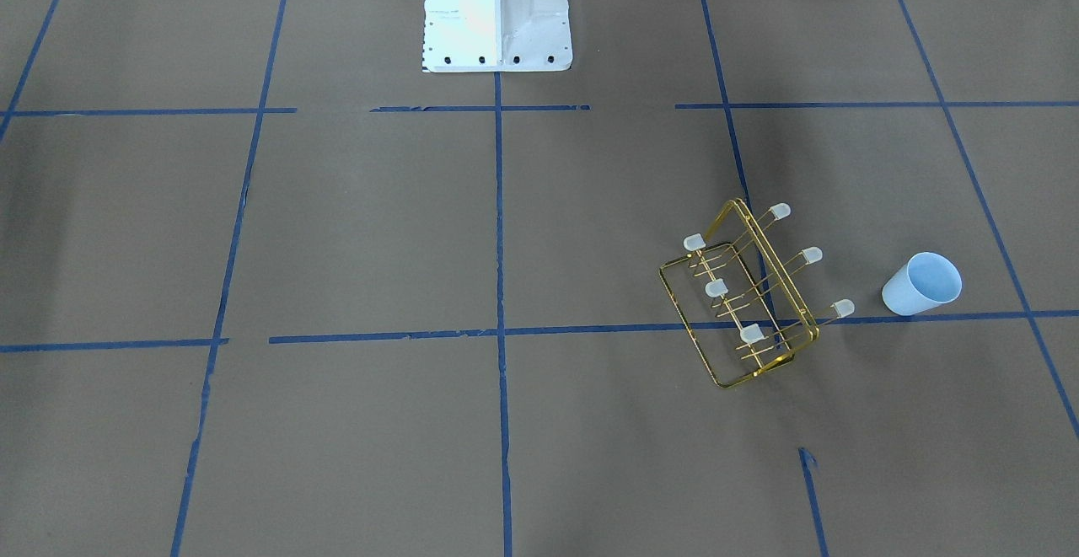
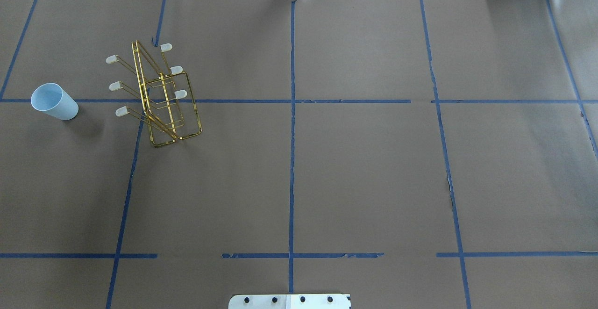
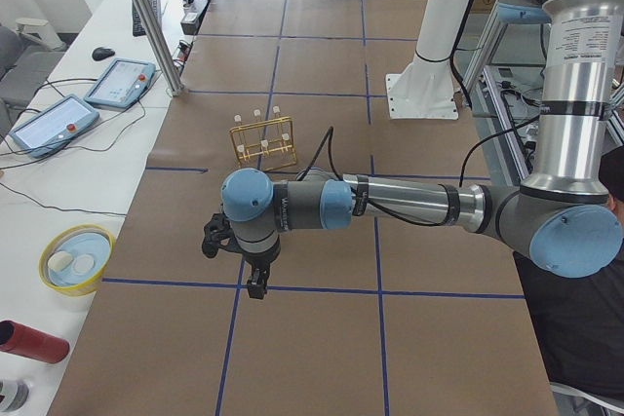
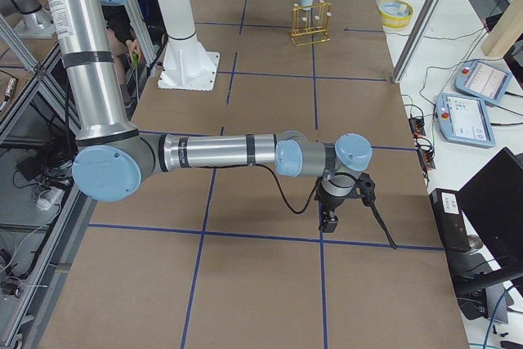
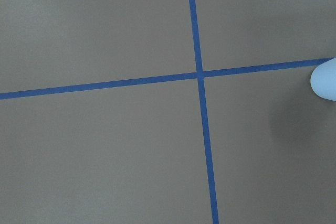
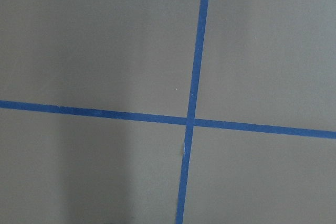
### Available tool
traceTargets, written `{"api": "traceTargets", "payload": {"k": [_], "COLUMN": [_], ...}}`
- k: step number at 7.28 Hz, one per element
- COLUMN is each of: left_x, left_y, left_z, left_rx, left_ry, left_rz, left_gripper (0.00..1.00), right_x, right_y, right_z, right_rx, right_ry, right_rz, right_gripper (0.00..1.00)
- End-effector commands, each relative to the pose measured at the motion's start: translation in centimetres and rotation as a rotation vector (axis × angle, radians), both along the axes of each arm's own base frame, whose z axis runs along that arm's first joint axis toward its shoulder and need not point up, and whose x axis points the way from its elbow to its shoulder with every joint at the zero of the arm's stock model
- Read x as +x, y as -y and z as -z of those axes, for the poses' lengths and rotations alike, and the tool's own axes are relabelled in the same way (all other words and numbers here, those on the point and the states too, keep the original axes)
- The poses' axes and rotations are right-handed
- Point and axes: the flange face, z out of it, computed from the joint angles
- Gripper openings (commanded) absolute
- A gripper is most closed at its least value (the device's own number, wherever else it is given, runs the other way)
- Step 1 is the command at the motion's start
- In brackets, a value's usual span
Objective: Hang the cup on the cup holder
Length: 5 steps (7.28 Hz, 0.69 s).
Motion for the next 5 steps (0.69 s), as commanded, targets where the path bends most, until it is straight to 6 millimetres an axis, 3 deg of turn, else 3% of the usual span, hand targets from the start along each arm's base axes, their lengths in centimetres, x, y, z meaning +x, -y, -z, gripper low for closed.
{"api": "traceTargets", "payload": {"k": [1, 5], "left_x": [0.0, 0.0], "left_y": [0.6, 0.7], "left_z": [0.3, -0.7], "left_rx": [0.001, -0.03], "left_ry": [0.0, -0.003], "left_rz": [0.005, 0.017], "left_gripper": [1.0, 1.0], "right_x": [0.0, 0.0], "right_y": [0.0, 0.0], "right_z": [0.0, 0.0], "right_rx": [0.0, 0.0], "right_ry": [0.0, 0.0], "right_rz": [0.0, 0.0], "right_gripper": [1.0, 1.0]}}
